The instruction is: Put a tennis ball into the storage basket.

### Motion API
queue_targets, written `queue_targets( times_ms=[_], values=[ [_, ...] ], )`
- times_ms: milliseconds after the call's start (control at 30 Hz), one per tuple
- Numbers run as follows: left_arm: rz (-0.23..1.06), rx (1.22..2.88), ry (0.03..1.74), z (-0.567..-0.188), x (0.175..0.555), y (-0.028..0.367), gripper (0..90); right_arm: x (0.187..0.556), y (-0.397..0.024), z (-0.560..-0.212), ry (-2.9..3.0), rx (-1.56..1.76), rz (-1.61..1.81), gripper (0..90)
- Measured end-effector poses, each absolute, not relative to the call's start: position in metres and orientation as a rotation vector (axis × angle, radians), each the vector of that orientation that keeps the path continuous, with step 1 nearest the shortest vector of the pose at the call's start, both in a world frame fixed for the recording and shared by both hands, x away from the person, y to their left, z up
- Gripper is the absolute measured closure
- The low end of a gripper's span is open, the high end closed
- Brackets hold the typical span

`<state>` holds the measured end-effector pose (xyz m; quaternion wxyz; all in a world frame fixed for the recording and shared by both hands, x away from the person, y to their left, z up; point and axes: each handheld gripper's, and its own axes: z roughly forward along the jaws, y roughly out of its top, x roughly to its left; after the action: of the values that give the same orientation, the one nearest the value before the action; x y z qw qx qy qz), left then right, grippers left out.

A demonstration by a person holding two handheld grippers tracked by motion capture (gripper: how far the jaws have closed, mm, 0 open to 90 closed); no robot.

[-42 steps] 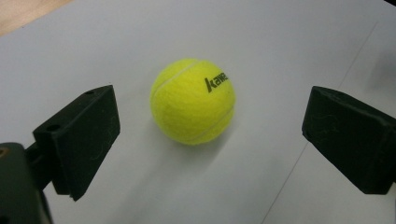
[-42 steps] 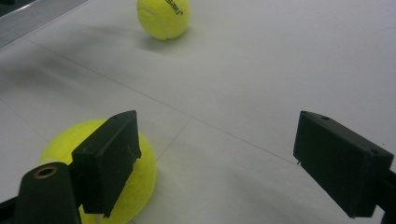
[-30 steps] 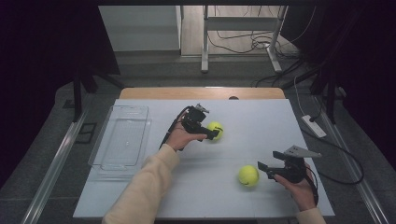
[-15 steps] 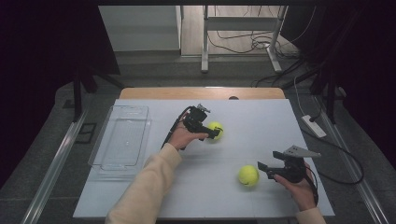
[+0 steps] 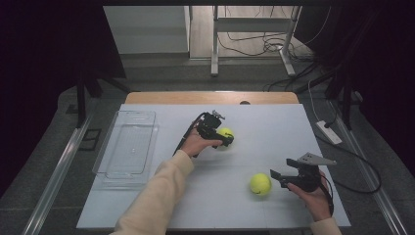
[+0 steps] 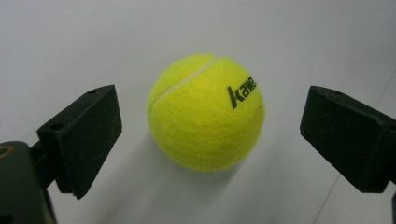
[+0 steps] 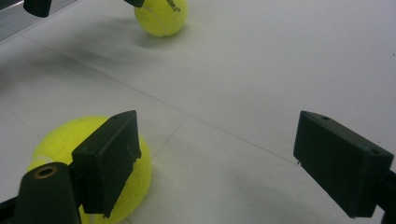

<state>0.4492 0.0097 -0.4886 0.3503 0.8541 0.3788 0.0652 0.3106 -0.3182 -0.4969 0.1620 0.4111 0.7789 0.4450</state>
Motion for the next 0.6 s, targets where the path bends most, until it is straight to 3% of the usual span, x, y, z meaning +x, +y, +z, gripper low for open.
queue_targets(
  times_ms=[600],
  values=[
    [0.156,2.193,1.006,-0.4930,0.4568,-0.0005,7.3,0.3106,-0.3187,-0.4976,2.222,1.176,1.268,14.7]
  ],
)
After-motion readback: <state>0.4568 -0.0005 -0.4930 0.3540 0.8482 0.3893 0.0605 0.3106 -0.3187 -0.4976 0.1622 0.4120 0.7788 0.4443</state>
